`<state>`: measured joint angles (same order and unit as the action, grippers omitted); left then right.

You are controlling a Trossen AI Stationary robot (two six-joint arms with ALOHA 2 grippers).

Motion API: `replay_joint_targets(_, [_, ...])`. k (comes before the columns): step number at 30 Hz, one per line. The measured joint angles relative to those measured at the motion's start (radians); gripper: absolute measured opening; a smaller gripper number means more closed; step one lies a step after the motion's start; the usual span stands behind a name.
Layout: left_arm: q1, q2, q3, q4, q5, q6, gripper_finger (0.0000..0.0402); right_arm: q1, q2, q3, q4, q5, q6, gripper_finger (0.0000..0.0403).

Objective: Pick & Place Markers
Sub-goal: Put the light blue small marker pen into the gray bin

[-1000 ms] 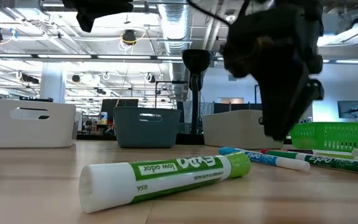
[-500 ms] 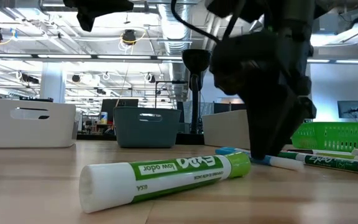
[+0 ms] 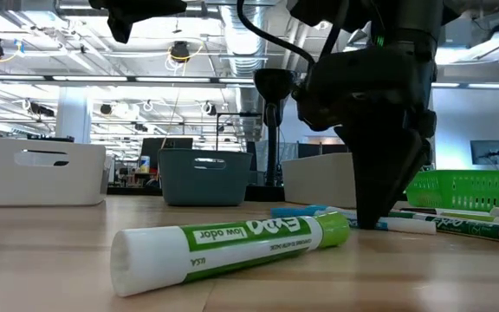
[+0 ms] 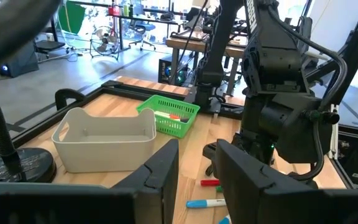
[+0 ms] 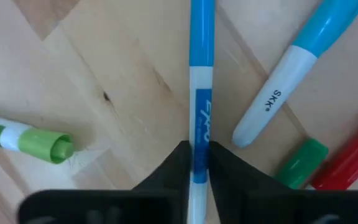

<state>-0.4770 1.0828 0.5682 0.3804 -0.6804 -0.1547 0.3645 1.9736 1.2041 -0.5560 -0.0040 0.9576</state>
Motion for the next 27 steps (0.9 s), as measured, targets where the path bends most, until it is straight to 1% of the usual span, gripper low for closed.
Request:
replay_joint_targets(2, [0.0, 0.0, 0.0, 0.001, 0.0, 0.0, 0.0104, 0.0, 0.0, 0.0, 0.005, -0.01, -0.034, 0.0021])
replay_joint_targets(4, [0.0, 0.0, 0.0, 0.002, 0.0, 0.0, 0.0104, 0.0, 0.0, 0.0, 0.022, -0.019, -0.058, 0.0012])
replay_joint_targets(6, [0.0, 0.0, 0.0, 0.002, 0.0, 0.0, 0.0104, 0.0, -0.001, 0.0, 0.033, -0.023, -0.074, 0.0015])
replay_joint_targets(9, [0.0, 0.0, 0.0, 0.003, 0.0, 0.0, 0.0104, 0.0, -0.021, -0.002, 0.049, -0.023, -0.077, 0.0031])
replay_joint_targets(12, [0.0, 0.0, 0.0, 0.005, 0.0, 0.0, 0.0104, -0.002, -0.052, 0.027, 0.026, 0.01, -0.104, 0.0035])
replay_joint_targets(15, [0.0, 0.0, 0.0, 0.007, 0.0, 0.0, 0.0104, -0.011, -0.122, 0.063, -0.017, 0.065, -0.143, 0.0021])
replay_joint_targets(19, [0.0, 0.0, 0.0, 0.013, 0.0, 0.0, 0.0104, -0.032, -0.227, 0.068, -0.057, 0.147, -0.232, 0.001])
replay_joint_targets(22, [0.0, 0.0, 0.0, 0.037, 0.0, 0.0, 0.0104, -0.058, -0.331, 0.072, -0.156, 0.257, -0.251, 0.0019])
replay_joint_targets(24, [0.004, 0.0, 0.0, 0.045, 0.0, 0.0, 0.0104, -0.085, -0.387, 0.072, -0.263, 0.345, -0.251, 0.0024])
replay_joint_targets(27, [0.015, 0.0, 0.0, 0.048, 0.0, 0.0, 0.0104, -0.149, -0.457, 0.072, -0.404, 0.464, -0.205, 0.0022])
